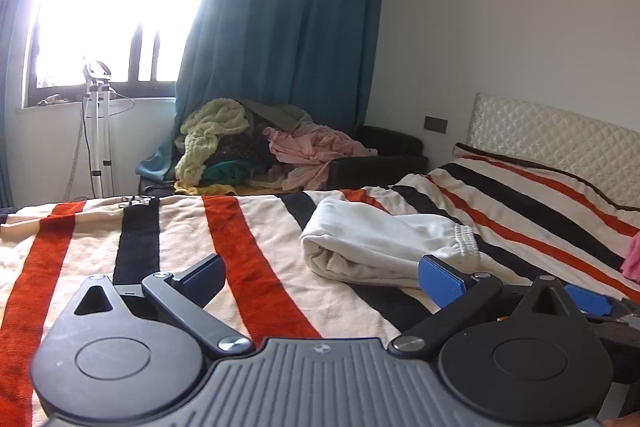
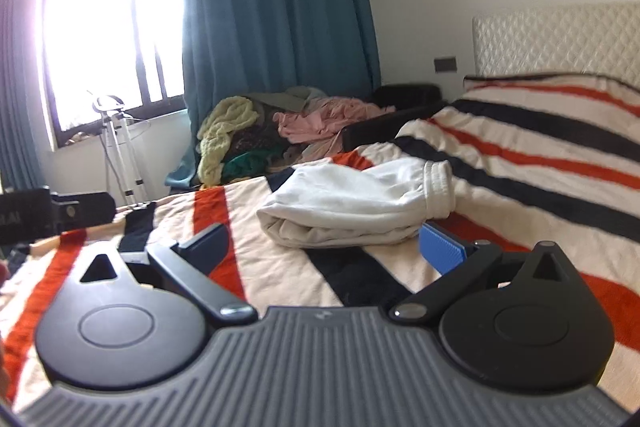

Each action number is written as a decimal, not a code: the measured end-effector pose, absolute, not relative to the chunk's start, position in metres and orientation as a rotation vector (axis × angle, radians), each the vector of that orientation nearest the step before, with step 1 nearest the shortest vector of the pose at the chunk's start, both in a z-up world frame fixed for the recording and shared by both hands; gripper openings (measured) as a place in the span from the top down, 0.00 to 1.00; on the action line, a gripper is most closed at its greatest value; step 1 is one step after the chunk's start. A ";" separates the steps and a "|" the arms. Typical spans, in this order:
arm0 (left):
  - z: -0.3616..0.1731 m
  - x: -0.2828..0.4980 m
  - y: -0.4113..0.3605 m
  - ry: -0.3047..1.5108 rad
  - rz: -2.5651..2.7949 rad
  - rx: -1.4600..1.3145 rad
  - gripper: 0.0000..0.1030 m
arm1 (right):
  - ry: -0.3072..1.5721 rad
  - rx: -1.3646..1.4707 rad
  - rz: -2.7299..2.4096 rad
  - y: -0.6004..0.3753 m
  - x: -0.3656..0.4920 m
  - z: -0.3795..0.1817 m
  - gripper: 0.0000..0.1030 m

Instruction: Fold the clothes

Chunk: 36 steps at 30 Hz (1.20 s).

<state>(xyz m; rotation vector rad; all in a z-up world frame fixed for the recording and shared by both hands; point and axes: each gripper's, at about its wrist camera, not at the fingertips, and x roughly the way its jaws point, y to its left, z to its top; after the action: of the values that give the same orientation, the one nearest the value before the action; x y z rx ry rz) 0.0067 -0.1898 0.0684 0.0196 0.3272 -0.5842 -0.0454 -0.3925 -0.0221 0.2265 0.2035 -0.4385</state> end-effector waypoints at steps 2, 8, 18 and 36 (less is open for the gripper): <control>0.066 0.006 -0.190 0.324 -0.587 0.028 0.00 | 0.204 0.238 -0.441 -0.393 -0.045 -0.023 0.00; 0.064 0.005 -0.189 0.327 -0.585 0.031 0.00 | 0.203 0.240 -0.459 -0.392 -0.046 -0.022 0.00; 0.065 -0.002 -0.184 0.320 -0.579 0.044 0.00 | 0.192 0.250 -0.474 -0.389 -0.051 -0.022 0.00; 0.064 -0.010 -0.184 0.316 -0.574 0.057 0.00 | 0.209 0.228 -0.473 -0.383 -0.049 -0.023 0.00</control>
<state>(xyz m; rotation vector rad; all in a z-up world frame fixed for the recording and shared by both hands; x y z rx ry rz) -0.0096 -0.1836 0.0638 0.0569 0.3165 -0.5736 -0.0487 -0.3834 -0.0232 0.2281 0.2086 -0.4727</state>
